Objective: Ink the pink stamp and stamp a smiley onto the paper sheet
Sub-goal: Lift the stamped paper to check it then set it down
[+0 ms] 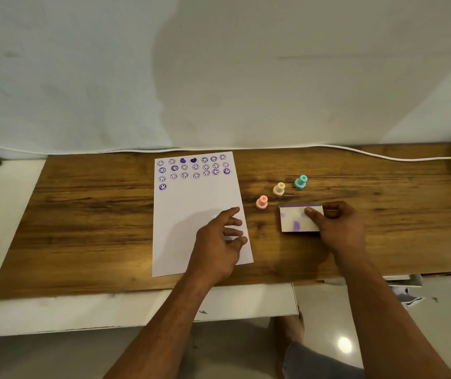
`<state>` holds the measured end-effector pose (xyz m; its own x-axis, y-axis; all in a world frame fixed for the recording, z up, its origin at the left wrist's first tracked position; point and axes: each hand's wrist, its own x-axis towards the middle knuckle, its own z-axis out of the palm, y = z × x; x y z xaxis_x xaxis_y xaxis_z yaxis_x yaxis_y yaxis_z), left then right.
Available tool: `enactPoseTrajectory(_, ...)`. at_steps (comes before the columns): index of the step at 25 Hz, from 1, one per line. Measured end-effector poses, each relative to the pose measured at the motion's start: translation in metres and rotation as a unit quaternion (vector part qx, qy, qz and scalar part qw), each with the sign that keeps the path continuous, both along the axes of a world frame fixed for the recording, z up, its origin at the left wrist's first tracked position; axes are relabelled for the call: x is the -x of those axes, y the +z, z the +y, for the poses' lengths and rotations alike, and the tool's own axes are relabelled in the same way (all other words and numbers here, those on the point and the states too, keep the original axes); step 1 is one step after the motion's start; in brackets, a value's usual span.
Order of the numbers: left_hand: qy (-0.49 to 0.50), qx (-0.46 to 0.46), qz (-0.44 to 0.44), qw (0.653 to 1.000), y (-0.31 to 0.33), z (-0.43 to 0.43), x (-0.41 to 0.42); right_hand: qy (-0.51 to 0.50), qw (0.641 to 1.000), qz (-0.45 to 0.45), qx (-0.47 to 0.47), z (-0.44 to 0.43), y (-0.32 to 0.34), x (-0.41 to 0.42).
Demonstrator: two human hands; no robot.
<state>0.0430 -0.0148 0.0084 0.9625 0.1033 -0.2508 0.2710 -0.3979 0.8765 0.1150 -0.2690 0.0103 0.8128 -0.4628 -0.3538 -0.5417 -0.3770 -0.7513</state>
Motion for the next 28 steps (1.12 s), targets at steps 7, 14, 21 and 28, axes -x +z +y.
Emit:
enactPoseTrajectory(7, 0.005, -0.013, 0.007, 1.0, 0.004, 0.001, 0.002, 0.071, 0.977, -0.003, 0.2, 0.01, 0.003, 0.011)
enactPoseTrajectory(14, 0.041, -0.014, 0.007, 0.999, 0.012, 0.015, 0.0, 0.314, 0.914, -0.186, 0.178, 0.103, 0.007, 0.033)
enactPoseTrajectory(21, 0.159, -0.302, 0.044, 0.939, 0.003, 0.069, -0.005, 0.455, 0.851, -0.066, 0.252, 0.134, -0.014, 0.046)
enactPoseTrajectory(28, 0.109, -0.257, 0.072, 0.958, -0.002, 0.069, -0.003, 0.441, 0.855, -0.056, 0.265, 0.138, -0.012, 0.048)
